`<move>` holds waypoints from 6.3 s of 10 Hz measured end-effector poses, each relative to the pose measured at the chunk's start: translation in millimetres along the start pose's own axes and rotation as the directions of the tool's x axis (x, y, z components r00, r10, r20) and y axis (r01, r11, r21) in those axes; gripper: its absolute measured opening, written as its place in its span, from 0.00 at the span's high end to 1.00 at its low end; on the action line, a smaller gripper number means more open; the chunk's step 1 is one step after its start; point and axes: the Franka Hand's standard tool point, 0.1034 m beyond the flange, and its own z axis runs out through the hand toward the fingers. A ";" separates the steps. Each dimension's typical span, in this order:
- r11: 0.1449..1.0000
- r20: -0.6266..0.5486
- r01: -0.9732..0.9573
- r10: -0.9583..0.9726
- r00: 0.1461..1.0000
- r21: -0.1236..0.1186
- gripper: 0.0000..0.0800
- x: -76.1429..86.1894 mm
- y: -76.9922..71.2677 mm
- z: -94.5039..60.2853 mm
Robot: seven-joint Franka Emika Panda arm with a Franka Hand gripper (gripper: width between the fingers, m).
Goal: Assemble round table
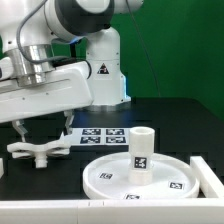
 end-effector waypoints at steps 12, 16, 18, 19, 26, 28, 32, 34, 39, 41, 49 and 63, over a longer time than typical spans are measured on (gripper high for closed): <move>0.989 -0.005 0.115 -0.116 0.993 -0.096 0.19 44.2 3.8 6.4; 0.986 0.007 0.113 -0.113 0.994 -0.124 0.19 38.8 11.0 27.2; 0.985 0.010 0.109 -0.109 0.994 -0.131 0.19 36.4 11.6 31.7; 0.987 0.016 0.097 -0.096 0.995 -0.126 0.19 36.1 9.9 31.6; 0.992 0.174 -0.123 0.122 0.977 -0.006 0.19 23.6 -5.6 21.2; 0.992 0.176 -0.124 0.123 0.977 -0.007 0.19 22.0 -5.0 22.0; 0.980 0.313 -0.196 0.197 0.929 -0.035 0.19 25.8 -10.1 9.5; 0.976 0.323 -0.212 0.213 0.922 -0.041 0.19 34.4 -11.3 9.2; 0.976 0.372 -0.211 0.215 0.903 -0.052 0.19 20.3 -5.1 10.0; 0.964 0.458 -0.225 0.266 0.848 -0.143 0.19 29.6 -13.1 12.5; 0.976 0.492 -0.168 0.216 0.844 -0.140 0.19 21.9 -14.6 23.3; 0.975 0.481 -0.172 0.220 0.849 -0.143 0.19 25.0 -6.2 23.8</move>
Offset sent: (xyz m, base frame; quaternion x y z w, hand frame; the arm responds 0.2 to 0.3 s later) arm 0.0138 0.0065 0.0110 -0.0489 0.0013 -0.1297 0.9903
